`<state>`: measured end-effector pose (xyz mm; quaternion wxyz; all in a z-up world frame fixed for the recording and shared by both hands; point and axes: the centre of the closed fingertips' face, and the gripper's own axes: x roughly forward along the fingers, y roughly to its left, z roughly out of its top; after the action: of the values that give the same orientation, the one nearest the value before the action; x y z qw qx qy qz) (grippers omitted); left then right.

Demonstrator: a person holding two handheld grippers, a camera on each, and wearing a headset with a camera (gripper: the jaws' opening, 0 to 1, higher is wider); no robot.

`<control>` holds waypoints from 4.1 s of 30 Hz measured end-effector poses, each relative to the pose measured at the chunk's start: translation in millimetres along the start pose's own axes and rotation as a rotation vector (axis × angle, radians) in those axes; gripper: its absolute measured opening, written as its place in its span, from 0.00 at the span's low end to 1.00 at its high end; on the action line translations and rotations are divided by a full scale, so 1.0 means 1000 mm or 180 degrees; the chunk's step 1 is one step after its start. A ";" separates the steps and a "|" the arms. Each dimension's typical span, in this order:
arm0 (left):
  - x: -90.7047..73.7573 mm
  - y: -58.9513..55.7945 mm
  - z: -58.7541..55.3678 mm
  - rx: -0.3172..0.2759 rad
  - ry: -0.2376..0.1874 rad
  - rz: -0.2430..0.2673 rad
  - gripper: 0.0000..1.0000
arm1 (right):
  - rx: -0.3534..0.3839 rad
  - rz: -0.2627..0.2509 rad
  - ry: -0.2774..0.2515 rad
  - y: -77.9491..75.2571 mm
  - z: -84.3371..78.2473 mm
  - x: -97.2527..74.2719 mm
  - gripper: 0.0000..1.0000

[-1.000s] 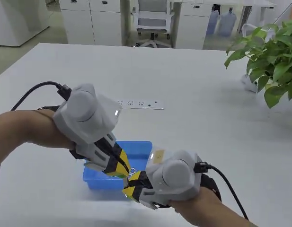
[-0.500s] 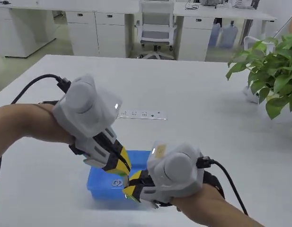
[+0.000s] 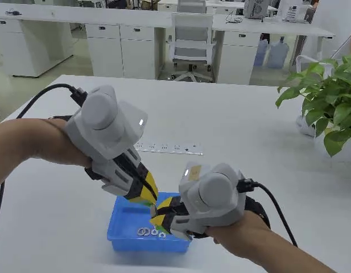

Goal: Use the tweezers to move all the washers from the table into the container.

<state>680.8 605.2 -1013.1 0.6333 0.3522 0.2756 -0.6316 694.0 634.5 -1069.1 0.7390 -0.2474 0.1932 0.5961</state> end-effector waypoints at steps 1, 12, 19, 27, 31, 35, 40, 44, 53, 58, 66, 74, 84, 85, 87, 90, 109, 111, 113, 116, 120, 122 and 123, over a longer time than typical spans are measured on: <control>0.000 0.002 -0.001 0.0008 -0.0001 0.0013 0.06 | -0.0012 0.0001 -0.0014 -0.002 0.001 0.001 0.09; 0.006 0.017 -0.015 -0.0006 0.0021 0.0097 0.06 | -0.0031 0.0044 -0.0027 -0.015 -0.005 0.016 0.09; 0.015 0.026 -0.028 -0.0066 0.0036 0.0103 0.06 | -0.0003 0.0099 -0.0003 -0.020 -0.014 0.028 0.09; 0.025 0.031 -0.040 -0.0123 0.0044 0.0099 0.06 | 0.0018 0.0145 0.0041 -0.023 -0.024 0.039 0.09; 0.030 0.033 -0.047 -0.0166 0.0040 0.0094 0.06 | 0.0031 0.0174 0.0060 -0.024 -0.029 0.045 0.09; 0.033 0.034 -0.053 -0.0194 0.0046 0.0093 0.06 | 0.0053 0.0199 0.0079 -0.024 -0.034 0.051 0.10; 0.039 0.035 -0.057 -0.0218 0.0050 0.0088 0.06 | 0.0067 0.0222 0.0104 -0.025 -0.040 0.056 0.10; 0.042 0.035 -0.059 -0.0217 0.0064 0.0096 0.06 | 0.0091 0.0227 0.0126 -0.026 -0.044 0.059 0.10; 0.043 0.035 -0.058 -0.0230 0.0052 0.0103 0.06 | 0.0126 0.0237 0.0121 -0.025 -0.044 0.059 0.10; 0.042 0.034 -0.057 -0.0209 0.0060 0.0106 0.06 | 0.0120 0.0218 0.0132 -0.026 -0.044 0.056 0.11; 0.038 0.033 -0.051 -0.0182 0.0060 0.0105 0.05 | 0.0076 0.0195 0.0114 -0.025 -0.039 0.051 0.11; 0.029 0.030 -0.043 -0.0151 0.0080 0.0097 0.05 | 0.0048 0.0175 0.0063 -0.022 -0.030 0.042 0.12; 0.016 0.025 -0.028 -0.0096 0.0095 0.0099 0.05 | -0.0009 0.0118 -0.0013 -0.021 -0.018 0.030 0.14; 0.015 0.024 -0.026 -0.0092 0.0089 0.0097 0.05 | -0.0011 0.0114 -0.0018 -0.020 -0.016 0.029 0.14; 0.012 0.022 -0.022 -0.0089 0.0071 0.0094 0.05 | -0.0024 0.0117 -0.0028 -0.018 -0.014 0.026 0.15; 0.010 0.019 -0.017 -0.0083 0.0061 0.0091 0.05 | -0.0046 0.0111 -0.0037 -0.015 -0.012 0.023 0.15; -0.006 0.000 0.001 -0.0072 0.0010 0.0086 0.05 | -0.0049 0.0041 -0.0202 0.006 0.000 0.007 0.08; -0.007 -0.002 0.001 -0.0045 0.0020 0.0085 0.05 | -0.0036 0.0025 -0.0204 0.007 0.000 0.005 0.08; -0.007 -0.004 0.002 -0.0025 0.0019 0.0075 0.06 | -0.0003 0.0019 -0.0213 0.008 0.000 0.003 0.07; -0.008 -0.006 0.004 0.0018 0.0037 0.0061 0.06 | -0.0014 0.0005 -0.0214 0.008 0.000 0.000 0.07; -0.008 -0.008 0.005 0.0156 0.0118 0.0062 0.06 | -0.0048 -0.0008 -0.0200 0.010 0.002 -0.003 0.07; -0.007 -0.010 0.004 0.0211 0.0160 0.0047 0.06 | -0.0105 -0.0015 -0.0177 0.012 0.003 -0.006 0.07; -0.007 -0.011 0.004 0.0233 0.0177 0.0050 0.06 | -0.0114 -0.0020 -0.0176 0.012 0.003 -0.006 0.07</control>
<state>669.5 607.0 -1006.5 0.6170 0.3948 0.2671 -0.6262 681.3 633.1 -1064.5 0.7414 -0.2446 0.1611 0.6038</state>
